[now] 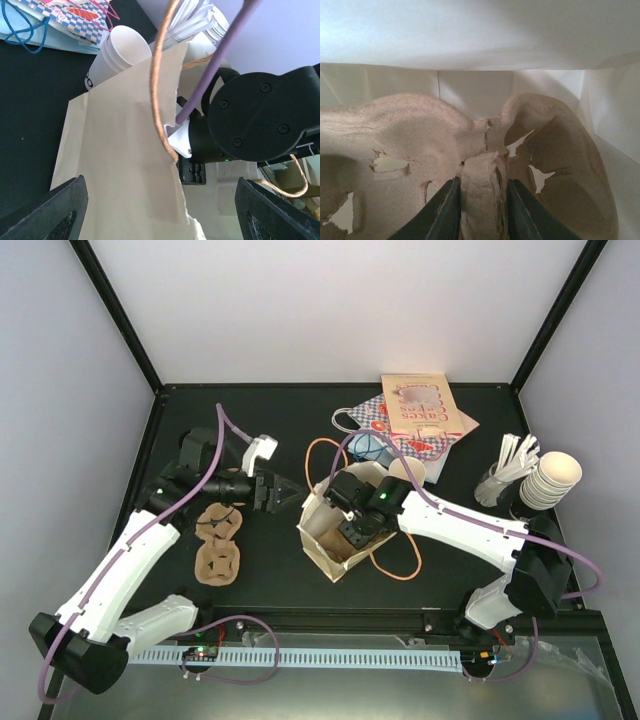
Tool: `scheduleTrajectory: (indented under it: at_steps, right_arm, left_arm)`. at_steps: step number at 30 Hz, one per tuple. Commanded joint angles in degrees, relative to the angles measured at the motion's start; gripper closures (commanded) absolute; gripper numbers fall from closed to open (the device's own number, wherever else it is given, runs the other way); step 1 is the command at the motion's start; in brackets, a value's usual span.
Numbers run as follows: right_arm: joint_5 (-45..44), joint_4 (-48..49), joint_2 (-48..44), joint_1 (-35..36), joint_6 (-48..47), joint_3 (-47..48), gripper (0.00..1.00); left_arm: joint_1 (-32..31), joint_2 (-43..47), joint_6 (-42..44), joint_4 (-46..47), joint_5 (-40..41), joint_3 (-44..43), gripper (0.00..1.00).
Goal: Pack the takeout coffee
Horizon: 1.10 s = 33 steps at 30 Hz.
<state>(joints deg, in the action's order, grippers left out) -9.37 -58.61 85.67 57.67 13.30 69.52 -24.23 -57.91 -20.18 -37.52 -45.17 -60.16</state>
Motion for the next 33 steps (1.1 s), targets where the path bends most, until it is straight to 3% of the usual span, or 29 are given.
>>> scheduleTrajectory:
  at_steps: [1, 5, 17, 33]
  right_arm:
    - [0.2, 2.3, 1.0, 0.0, -0.7, 1.3, 0.72]
    - [0.2, 2.7, 1.6, 0.0, -0.7, 1.3, 0.72]
    - [-0.4, 3.6, 1.1, 0.0, -0.6, 0.4, 0.72]
    - [-0.7, 4.1, 1.0, -0.1, -0.9, -0.1, 0.72]
  left_arm:
    - [-0.5, 0.7, 2.6, -1.0, 1.2, -2.3, 0.17]
    - [-2.8, -0.9, 3.4, -2.4, 3.2, -4.0, 0.18]
    - [-12.5, -5.8, 7.4, -13.7, 24.3, -14.4, 0.21]
    - [-16.2, -14.1, 7.3, -22.1, 27.2, -21.4, 0.5]
